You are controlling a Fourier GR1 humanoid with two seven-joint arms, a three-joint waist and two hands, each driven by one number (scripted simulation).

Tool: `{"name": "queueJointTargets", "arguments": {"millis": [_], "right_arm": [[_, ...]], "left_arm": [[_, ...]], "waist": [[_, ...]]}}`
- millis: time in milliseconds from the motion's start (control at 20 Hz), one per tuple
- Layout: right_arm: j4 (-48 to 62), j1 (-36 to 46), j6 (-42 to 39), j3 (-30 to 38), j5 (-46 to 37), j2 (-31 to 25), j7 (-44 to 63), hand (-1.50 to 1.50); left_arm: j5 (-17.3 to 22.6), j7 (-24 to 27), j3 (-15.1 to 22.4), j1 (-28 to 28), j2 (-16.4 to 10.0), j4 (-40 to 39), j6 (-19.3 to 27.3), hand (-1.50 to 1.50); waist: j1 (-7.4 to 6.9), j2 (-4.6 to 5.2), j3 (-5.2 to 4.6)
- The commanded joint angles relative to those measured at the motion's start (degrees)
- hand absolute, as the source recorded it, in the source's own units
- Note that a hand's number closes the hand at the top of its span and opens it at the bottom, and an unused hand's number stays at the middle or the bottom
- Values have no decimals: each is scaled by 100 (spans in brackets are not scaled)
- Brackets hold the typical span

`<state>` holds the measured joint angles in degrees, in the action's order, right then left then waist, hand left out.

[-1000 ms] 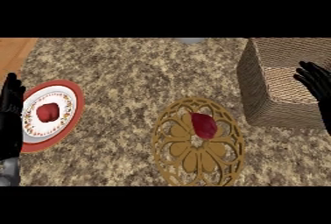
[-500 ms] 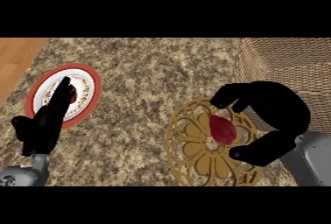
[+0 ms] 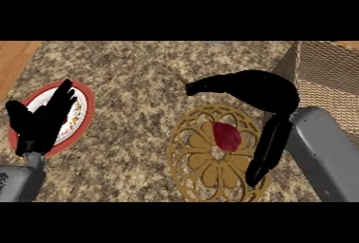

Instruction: Pick the pear from the placemat and place it in the basket

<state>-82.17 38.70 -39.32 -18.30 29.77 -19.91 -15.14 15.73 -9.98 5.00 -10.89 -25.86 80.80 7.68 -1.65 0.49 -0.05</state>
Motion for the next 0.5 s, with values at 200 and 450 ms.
{"name": "queueJointTargets", "arguments": {"millis": [200,450], "right_arm": [[514,1624,-235,207,-1570,-1396,791,-150],[2009,2594,-522,173,-2243,-1424,779,-150]], "left_arm": [[-10,-89,-11,-116,84,-66,22,0],[-67,257,-56,-274,142,-529,-185,0]], "waist": [[5,-16,-5],[-107,70,-6]]}}
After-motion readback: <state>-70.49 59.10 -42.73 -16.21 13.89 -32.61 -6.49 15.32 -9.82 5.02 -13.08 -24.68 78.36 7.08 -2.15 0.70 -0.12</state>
